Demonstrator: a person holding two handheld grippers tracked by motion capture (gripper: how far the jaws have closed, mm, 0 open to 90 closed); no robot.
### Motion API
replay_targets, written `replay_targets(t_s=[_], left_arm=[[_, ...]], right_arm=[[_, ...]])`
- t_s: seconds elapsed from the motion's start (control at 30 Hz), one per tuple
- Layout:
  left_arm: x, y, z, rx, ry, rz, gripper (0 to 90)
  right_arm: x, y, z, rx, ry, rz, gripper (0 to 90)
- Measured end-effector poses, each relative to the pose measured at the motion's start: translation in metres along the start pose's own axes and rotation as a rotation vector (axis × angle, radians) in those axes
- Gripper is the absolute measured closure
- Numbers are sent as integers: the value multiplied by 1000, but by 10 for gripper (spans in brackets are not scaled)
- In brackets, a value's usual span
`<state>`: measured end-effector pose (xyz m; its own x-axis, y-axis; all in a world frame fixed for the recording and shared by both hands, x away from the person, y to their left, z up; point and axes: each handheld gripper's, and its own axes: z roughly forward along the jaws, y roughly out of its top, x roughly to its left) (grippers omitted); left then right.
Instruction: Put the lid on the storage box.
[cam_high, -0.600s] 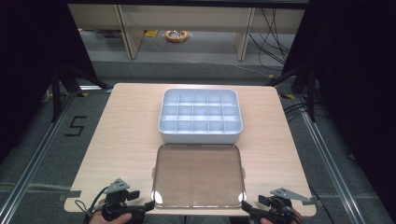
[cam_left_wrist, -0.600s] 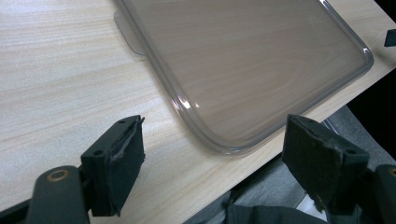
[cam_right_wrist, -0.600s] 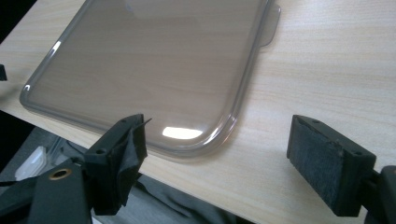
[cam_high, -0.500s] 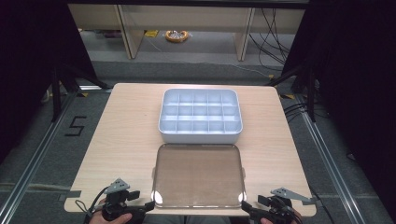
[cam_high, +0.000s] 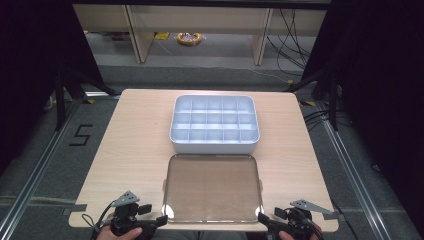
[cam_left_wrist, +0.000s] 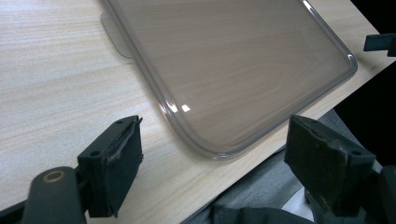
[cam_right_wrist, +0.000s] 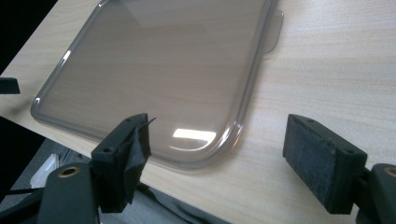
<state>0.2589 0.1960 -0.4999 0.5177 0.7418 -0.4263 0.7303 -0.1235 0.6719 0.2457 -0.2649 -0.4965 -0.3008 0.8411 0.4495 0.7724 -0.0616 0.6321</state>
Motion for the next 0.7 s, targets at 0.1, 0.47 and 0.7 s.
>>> replay_targets(t_s=[0.1,0.47,0.7], left_arm=[[-1,0,2,-6,-16,-1,183],[-2,1,10,17,-15,-14,223],[3,6,14,15,-13,-34,268]], right_arm=[[-1,3,3,-9,8,18,239],[-6,14,17,-3,43,10,237],[-8,22,30,8,23,1,240]])
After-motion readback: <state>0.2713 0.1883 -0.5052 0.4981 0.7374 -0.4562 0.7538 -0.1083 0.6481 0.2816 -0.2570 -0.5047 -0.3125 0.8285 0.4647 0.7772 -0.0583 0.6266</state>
